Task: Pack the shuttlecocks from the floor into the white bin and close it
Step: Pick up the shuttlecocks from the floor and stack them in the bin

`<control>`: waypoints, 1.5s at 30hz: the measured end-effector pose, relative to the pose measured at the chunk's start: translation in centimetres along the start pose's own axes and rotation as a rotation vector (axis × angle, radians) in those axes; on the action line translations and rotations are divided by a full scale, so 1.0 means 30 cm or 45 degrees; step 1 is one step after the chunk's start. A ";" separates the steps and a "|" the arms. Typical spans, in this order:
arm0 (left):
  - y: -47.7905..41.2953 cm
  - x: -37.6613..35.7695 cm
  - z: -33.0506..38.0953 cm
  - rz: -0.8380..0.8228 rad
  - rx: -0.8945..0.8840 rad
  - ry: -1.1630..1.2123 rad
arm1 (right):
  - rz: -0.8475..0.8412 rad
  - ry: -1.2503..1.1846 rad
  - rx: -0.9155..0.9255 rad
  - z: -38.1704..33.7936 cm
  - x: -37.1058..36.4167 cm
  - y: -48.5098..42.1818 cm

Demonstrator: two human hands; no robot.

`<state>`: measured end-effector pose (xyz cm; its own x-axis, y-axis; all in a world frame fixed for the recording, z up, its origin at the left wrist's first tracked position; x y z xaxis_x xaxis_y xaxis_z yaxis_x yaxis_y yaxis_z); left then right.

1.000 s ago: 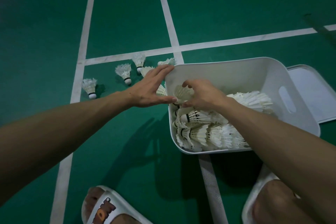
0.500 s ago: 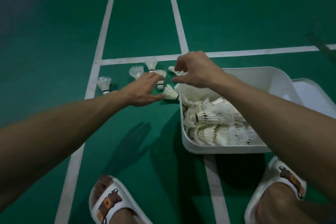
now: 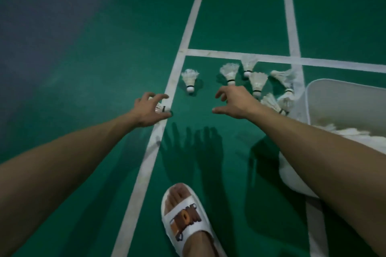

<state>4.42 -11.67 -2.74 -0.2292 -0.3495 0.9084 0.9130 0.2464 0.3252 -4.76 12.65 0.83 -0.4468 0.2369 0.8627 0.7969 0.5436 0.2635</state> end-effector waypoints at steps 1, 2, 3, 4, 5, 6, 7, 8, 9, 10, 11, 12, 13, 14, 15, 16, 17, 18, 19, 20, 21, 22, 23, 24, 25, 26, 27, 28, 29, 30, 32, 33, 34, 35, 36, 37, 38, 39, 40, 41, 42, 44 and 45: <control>-0.018 0.016 -0.029 0.020 0.030 0.025 | 0.007 -0.028 -0.009 -0.009 -0.024 -0.028; -0.038 0.023 -0.051 0.036 0.044 0.035 | 0.016 -0.051 -0.014 -0.017 -0.046 -0.056; -0.061 0.022 -0.064 0.042 0.041 0.030 | 0.025 -0.068 -0.015 -0.022 -0.066 -0.084; -0.085 0.014 -0.065 0.036 0.023 0.021 | 0.035 -0.080 -0.015 -0.025 -0.083 -0.111; -0.111 -0.003 -0.062 0.023 0.004 0.020 | 0.048 -0.086 -0.011 -0.026 -0.096 -0.136; -0.137 -0.023 -0.052 0.014 -0.008 0.032 | 0.063 -0.090 -0.007 -0.022 -0.105 -0.162; -0.164 -0.045 -0.043 0.011 0.000 0.050 | 0.080 -0.096 -0.010 -0.015 -0.110 -0.186; -0.190 -0.060 -0.034 0.029 0.030 0.080 | 0.097 -0.111 -0.022 -0.003 -0.112 -0.209; -0.219 -0.068 -0.030 0.065 0.067 0.117 | 0.117 -0.128 -0.041 0.012 -0.113 -0.231; -0.243 -0.070 -0.025 0.101 0.087 0.148 | 0.145 -0.140 -0.061 0.030 -0.112 -0.250; -0.264 -0.070 -0.017 0.113 0.082 0.168 | 0.176 -0.146 -0.076 0.049 -0.109 -0.266; -0.281 -0.070 -0.006 0.096 0.049 0.182 | 0.208 -0.148 -0.090 0.068 -0.105 -0.281; -0.296 -0.072 0.006 0.060 -0.006 0.201 | 0.237 -0.149 -0.105 0.087 -0.100 -0.295; -0.312 -0.072 0.019 0.024 -0.068 0.215 | 0.258 -0.143 -0.125 0.107 -0.095 -0.309; -0.328 -0.070 0.032 0.008 -0.120 0.219 | 0.276 -0.130 -0.144 0.125 -0.090 -0.322; -0.344 -0.064 0.043 0.015 -0.150 0.226 | 0.291 -0.115 -0.160 0.142 -0.087 -0.337; -0.362 -0.059 0.052 0.031 -0.167 0.244 | 0.310 -0.103 -0.174 0.156 -0.084 -0.351; -0.380 -0.051 0.061 0.051 -0.172 0.278 | 0.332 -0.100 -0.186 0.168 -0.080 -0.365; -0.398 -0.045 0.068 0.068 -0.171 0.315 | 0.356 -0.099 -0.194 0.176 -0.078 -0.377; -0.417 -0.041 0.078 0.081 -0.168 0.344 | 0.381 -0.095 -0.203 0.185 -0.076 -0.387; -0.435 -0.037 0.092 0.087 -0.164 0.371 | 0.403 -0.083 -0.208 0.193 -0.072 -0.398; -0.453 -0.034 0.105 0.092 -0.164 0.389 | 0.418 -0.061 -0.207 0.198 -0.069 -0.409; -0.471 -0.029 0.121 0.099 -0.172 0.402 | 0.426 -0.033 -0.202 0.202 -0.065 -0.422; -0.489 -0.028 0.140 0.096 -0.178 0.410 | 0.426 -0.010 -0.194 0.210 -0.060 -0.432; -0.505 -0.028 0.157 0.074 -0.175 0.408 | 0.414 0.007 -0.186 0.220 -0.055 -0.442; -0.522 -0.029 0.172 0.039 -0.158 0.390 | 0.387 0.018 -0.177 0.229 -0.053 -0.454; -0.535 -0.031 0.186 -0.003 -0.142 0.362 | 0.341 0.023 -0.168 0.237 -0.054 -0.466; -0.547 -0.033 0.200 -0.037 -0.135 0.328 | 0.294 0.017 -0.162 0.243 -0.056 -0.473; -0.553 -0.033 0.213 -0.057 -0.139 0.294 | 0.257 0.000 -0.167 0.248 -0.056 -0.475; -0.556 -0.034 0.223 -0.076 -0.149 0.271 | 0.240 -0.019 -0.178 0.252 -0.054 -0.474; -0.550 -0.040 0.237 -0.134 -0.150 0.270 | 0.214 -0.043 -0.181 0.258 -0.046 -0.462; -0.545 -0.046 0.241 -0.166 -0.146 0.279 | 0.185 -0.056 -0.171 0.260 -0.043 -0.454; -0.537 -0.050 0.245 -0.190 -0.148 0.285 | 0.141 -0.066 -0.159 0.263 -0.040 -0.445; -0.527 -0.050 0.250 -0.202 -0.158 0.284 | 0.096 -0.063 -0.144 0.264 -0.034 -0.435; -0.515 -0.049 0.258 -0.206 -0.175 0.278 | 0.071 -0.053 -0.121 0.263 -0.024 -0.426; -0.502 -0.047 0.267 -0.211 -0.198 0.274 | 0.063 -0.045 -0.099 0.260 -0.012 -0.419; -0.488 -0.045 0.278 -0.221 -0.223 0.274 | 0.067 -0.050 -0.078 0.252 0.004 -0.409; -0.472 -0.039 0.292 -0.233 -0.246 0.277 | 0.068 -0.063 -0.062 0.240 0.023 -0.395; -0.459 -0.034 0.302 -0.248 -0.252 0.294 | 0.069 -0.079 -0.039 0.224 0.041 -0.382; -0.440 -0.021 0.319 -0.263 -0.245 0.335 | 0.079 -0.093 -0.015 0.209 0.068 -0.358; -0.425 -0.004 0.335 -0.277 -0.228 0.391 | 0.101 -0.108 0.011 0.194 0.096 -0.339; -0.376 0.048 0.392 -0.285 -0.229 0.488 | 0.181 -0.134 0.039 0.175 0.171 -0.277; -0.345 0.080 0.431 -0.281 -0.250 0.522 | 0.213 -0.146 0.045 0.171 0.210 -0.237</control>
<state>-9.94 -3.36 -0.53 -0.3085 -0.7104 0.6326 0.9129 -0.0342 0.4067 -15.33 14.41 2.17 -0.3546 0.4152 0.8378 0.8500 0.5165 0.1038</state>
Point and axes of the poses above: each hand's wrist, its own y-axis away from the middle knuckle, its own x-axis out of the back of the hand, z = x × y, the point moved 3 cm from there along -y, towards the middle knuckle, and after that the axes turned 4 degrees about z, right-handed, at the moved point
